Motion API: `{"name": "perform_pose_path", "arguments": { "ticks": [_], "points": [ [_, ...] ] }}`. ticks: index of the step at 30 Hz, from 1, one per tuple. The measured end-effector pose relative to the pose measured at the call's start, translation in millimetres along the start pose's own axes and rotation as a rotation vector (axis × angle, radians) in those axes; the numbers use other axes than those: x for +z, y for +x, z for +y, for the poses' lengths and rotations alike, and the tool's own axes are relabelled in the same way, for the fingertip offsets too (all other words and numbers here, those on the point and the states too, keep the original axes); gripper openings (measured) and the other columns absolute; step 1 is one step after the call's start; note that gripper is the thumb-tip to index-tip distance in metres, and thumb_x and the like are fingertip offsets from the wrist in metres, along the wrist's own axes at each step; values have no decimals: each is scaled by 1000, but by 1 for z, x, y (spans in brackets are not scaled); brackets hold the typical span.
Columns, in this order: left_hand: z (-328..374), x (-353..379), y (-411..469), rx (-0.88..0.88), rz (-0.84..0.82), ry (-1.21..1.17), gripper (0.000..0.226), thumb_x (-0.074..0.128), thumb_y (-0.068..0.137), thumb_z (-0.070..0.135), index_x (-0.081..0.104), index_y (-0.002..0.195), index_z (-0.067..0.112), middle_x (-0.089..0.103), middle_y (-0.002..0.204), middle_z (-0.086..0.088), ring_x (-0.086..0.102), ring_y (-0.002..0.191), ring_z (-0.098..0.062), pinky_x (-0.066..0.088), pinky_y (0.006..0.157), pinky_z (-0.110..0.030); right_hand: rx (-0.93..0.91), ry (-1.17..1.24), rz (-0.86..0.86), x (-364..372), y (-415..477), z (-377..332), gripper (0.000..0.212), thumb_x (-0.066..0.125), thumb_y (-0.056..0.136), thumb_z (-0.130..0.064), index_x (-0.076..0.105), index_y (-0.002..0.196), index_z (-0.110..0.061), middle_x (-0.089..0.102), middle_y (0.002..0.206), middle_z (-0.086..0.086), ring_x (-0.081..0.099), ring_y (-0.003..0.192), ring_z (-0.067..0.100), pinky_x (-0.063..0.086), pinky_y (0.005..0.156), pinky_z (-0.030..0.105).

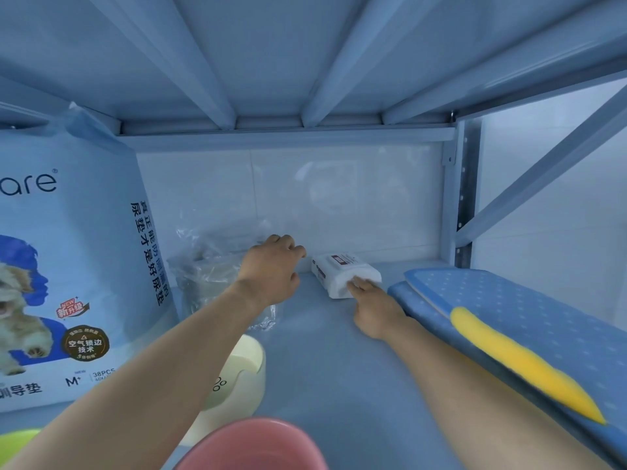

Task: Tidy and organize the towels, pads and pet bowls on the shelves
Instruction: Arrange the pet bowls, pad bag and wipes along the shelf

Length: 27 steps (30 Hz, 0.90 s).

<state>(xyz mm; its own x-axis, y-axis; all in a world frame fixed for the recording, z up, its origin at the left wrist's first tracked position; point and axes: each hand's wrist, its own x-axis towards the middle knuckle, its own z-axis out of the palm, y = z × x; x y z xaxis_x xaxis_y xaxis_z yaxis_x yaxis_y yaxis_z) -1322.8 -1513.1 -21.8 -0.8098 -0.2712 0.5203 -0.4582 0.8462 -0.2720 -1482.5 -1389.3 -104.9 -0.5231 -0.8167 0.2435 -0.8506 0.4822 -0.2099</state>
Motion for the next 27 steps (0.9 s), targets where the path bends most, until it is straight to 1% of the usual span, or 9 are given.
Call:
{"name": "perform_pose_path", "arguments": {
  "ticks": [6, 11, 14, 16, 18, 19, 20, 23, 27],
  "points": [
    [-1, -5, 0, -10, -43, -77, 42, 50, 86, 30, 46, 128, 29, 46, 127, 7, 41, 119, -14, 44, 83, -28, 5, 39, -54, -4, -6, 0, 60, 32, 93, -8, 13, 148, -20, 1, 157, -4, 5, 144, 16, 18, 114, 30],
    [2, -16, -6, 29, -23, -123, 40, 51, 85, 31, 49, 125, 31, 44, 130, 7, 40, 122, -14, 34, 99, -31, -18, 35, -33, -16, -18, -7, 50, 31, 96, -13, 24, 145, -18, 16, 154, -1, 13, 142, 17, 25, 111, 32],
    [6, -25, -16, 31, 15, -109, 40, 51, 85, 30, 50, 125, 27, 38, 136, 3, 36, 127, -16, 29, 104, -33, -6, 71, -44, -25, -24, -13, 49, 30, 96, -15, 25, 145, -17, 23, 152, 0, 24, 138, 19, 31, 106, 30],
    [5, -34, -25, 5, 25, -145, 40, 52, 84, 28, 51, 124, 25, 39, 136, 2, 37, 126, -17, 33, 100, -32, -1, 128, -32, -31, -27, -22, 48, 33, 95, -18, 30, 143, -19, 32, 147, 0, 37, 130, 21, 37, 97, 27],
    [2, -44, -35, -29, 47, -177, 40, 53, 83, 28, 52, 123, 25, 42, 133, 3, 40, 123, -17, 36, 96, -31, -47, 188, 31, -35, -28, -36, 42, 40, 94, -21, 42, 136, -16, 51, 121, 2, 50, 105, 20, 40, 75, 18],
    [-1, -48, -40, -48, 52, -179, 41, 54, 82, 28, 52, 123, 26, 43, 131, 4, 41, 121, -17, 36, 96, -31, -81, 222, 83, -37, -29, -46, 38, 44, 93, -22, 48, 130, -13, 53, 106, 1, 50, 93, 18, 37, 66, 13],
    [-3, -52, -46, -69, 51, -176, 42, 54, 82, 29, 51, 123, 27, 44, 130, 4, 42, 120, -17, 36, 95, -31, -108, 267, 143, -39, -30, -56, 36, 49, 92, -23, 53, 126, -12, 56, 99, 2, 51, 88, 19, 37, 65, 13],
    [-11, -62, -68, -156, 44, -194, 44, 55, 82, 31, 49, 125, 30, 45, 131, 6, 43, 120, -17, 37, 95, -32, -201, 437, 291, -44, -39, -85, 34, 60, 86, -22, 60, 120, -14, 67, 101, 2, 61, 94, 20, 44, 81, 25],
    [-24, -79, -103, -264, 26, -303, 41, 56, 83, 33, 50, 123, 34, 50, 126, 11, 48, 115, -13, 47, 84, -31, -334, 531, 308, -49, -63, -120, 34, 62, 85, -18, 60, 118, -17, 66, 101, -3, 61, 89, 14, 47, 83, 26]
  ]
}}
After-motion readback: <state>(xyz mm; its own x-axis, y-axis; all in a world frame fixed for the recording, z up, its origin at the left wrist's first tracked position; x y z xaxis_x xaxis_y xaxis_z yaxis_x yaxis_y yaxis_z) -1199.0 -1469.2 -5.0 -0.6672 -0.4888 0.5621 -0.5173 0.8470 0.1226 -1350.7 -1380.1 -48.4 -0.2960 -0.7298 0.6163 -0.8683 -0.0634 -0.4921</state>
